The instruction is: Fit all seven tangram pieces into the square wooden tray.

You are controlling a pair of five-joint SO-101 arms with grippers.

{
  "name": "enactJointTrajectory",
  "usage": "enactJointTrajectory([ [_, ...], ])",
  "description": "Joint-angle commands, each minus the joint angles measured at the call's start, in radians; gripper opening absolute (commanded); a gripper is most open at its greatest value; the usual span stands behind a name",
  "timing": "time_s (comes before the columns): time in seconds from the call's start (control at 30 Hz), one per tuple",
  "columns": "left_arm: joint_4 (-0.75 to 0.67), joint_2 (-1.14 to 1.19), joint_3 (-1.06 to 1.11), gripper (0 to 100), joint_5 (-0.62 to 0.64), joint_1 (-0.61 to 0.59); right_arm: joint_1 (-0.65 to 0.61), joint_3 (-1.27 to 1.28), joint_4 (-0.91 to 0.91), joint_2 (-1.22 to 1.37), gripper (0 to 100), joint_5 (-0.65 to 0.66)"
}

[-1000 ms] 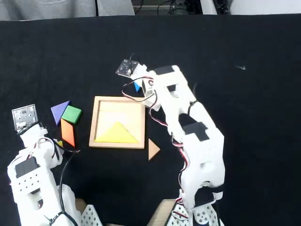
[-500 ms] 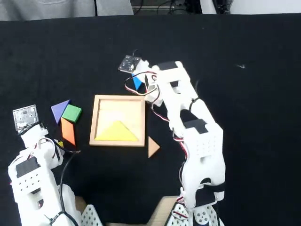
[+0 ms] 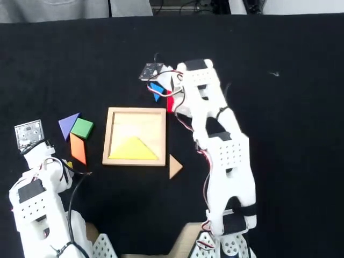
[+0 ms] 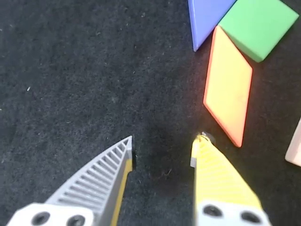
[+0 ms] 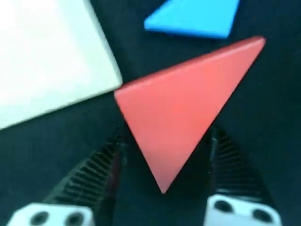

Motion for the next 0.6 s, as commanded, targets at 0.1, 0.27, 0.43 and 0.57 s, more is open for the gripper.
enactJointTrajectory([
  [0.1,-0.017,-0.012,-0.004,21,-0.009,0.012,0.051,-0.039,0.044,-0.004,25.7,0.011],
  [0.27,-0.017,-0.012,-0.004,21,-0.009,0.010,0.018,-0.139,0.132,-0.087,25.7,-0.055],
  [0.43,-0.017,-0.012,-0.004,21,-0.009,0.010,-0.032,-0.186,0.133,-0.133,25.8,-0.081],
  [0.57,-0.017,-0.012,-0.004,21,-0.009,0.008,-0.066,-0.196,0.003,-0.116,22.2,-0.259],
])
